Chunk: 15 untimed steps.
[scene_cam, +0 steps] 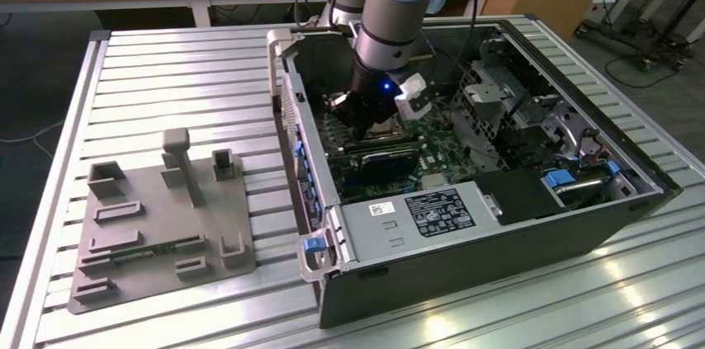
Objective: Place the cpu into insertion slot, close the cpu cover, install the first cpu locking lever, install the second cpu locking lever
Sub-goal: 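Install the second cpu locking lever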
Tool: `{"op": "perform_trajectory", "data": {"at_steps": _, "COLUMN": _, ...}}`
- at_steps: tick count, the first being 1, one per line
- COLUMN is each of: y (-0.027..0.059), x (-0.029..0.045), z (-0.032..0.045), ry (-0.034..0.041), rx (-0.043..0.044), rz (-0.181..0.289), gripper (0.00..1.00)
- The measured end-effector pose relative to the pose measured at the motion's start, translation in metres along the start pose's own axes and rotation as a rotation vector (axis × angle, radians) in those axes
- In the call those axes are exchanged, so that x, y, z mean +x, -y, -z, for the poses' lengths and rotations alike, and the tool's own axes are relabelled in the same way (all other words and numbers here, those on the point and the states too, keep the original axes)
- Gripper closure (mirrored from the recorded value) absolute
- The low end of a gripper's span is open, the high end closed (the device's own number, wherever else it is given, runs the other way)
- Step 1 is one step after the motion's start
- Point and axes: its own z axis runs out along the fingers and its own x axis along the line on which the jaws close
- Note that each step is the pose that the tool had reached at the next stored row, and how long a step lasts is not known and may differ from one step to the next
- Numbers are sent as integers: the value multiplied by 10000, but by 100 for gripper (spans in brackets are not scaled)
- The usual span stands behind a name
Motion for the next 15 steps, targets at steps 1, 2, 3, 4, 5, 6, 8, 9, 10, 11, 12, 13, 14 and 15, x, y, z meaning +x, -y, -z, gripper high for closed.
{"op": "perform_trajectory", "data": {"at_steps": 1, "y": -1, "x": 0, "z": 3, "ry": 0, "rx": 19, "rz": -1, "gripper": 90}}
{"op": "perform_trajectory", "data": {"at_steps": 2, "y": -1, "x": 0, "z": 6, "ry": 0, "rx": 31, "rz": -1, "gripper": 90}}
{"op": "perform_trajectory", "data": {"at_steps": 3, "y": -2, "x": 0, "z": 11, "ry": 0, "rx": 35, "rz": 0, "gripper": 90}}
{"op": "perform_trajectory", "data": {"at_steps": 4, "y": -2, "x": 0, "z": 22, "ry": -1, "rx": 39, "rz": -1, "gripper": 90}}
{"op": "perform_trajectory", "data": {"at_steps": 5, "y": -4, "x": 2, "z": 39, "ry": -3, "rx": 39, "rz": -2, "gripper": 90}}
{"op": "perform_trajectory", "data": {"at_steps": 6, "y": -6, "x": 2, "z": 59, "ry": -2, "rx": 37, "rz": -2, "gripper": 90}}
{"op": "perform_trajectory", "data": {"at_steps": 8, "y": -10, "x": 4, "z": 105, "ry": -4, "rx": 39, "rz": -3, "gripper": 90}}
{"op": "perform_trajectory", "data": {"at_steps": 9, "y": -12, "x": 4, "z": 129, "ry": -4, "rx": 38, "rz": -2, "gripper": 90}}
{"op": "perform_trajectory", "data": {"at_steps": 10, "y": -14, "x": 5, "z": 152, "ry": -3, "rx": 38, "rz": -3, "gripper": 90}}
{"op": "perform_trajectory", "data": {"at_steps": 11, "y": -16, "x": 6, "z": 177, "ry": -3, "rx": 38, "rz": -3, "gripper": 90}}
{"op": "perform_trajectory", "data": {"at_steps": 12, "y": -18, "x": 6, "z": 202, "ry": -4, "rx": 39, "rz": -3, "gripper": 90}}
{"op": "perform_trajectory", "data": {"at_steps": 13, "y": -21, "x": 7, "z": 227, "ry": -4, "rx": 38, "rz": -2, "gripper": 90}}
{"op": "perform_trajectory", "data": {"at_steps": 14, "y": -23, "x": 7, "z": 251, "ry": -4, "rx": 38, "rz": -2, "gripper": 90}}
{"op": "perform_trajectory", "data": {"at_steps": 15, "y": -26, "x": 8, "z": 274, "ry": -4, "rx": 39, "rz": -1, "gripper": 90}}
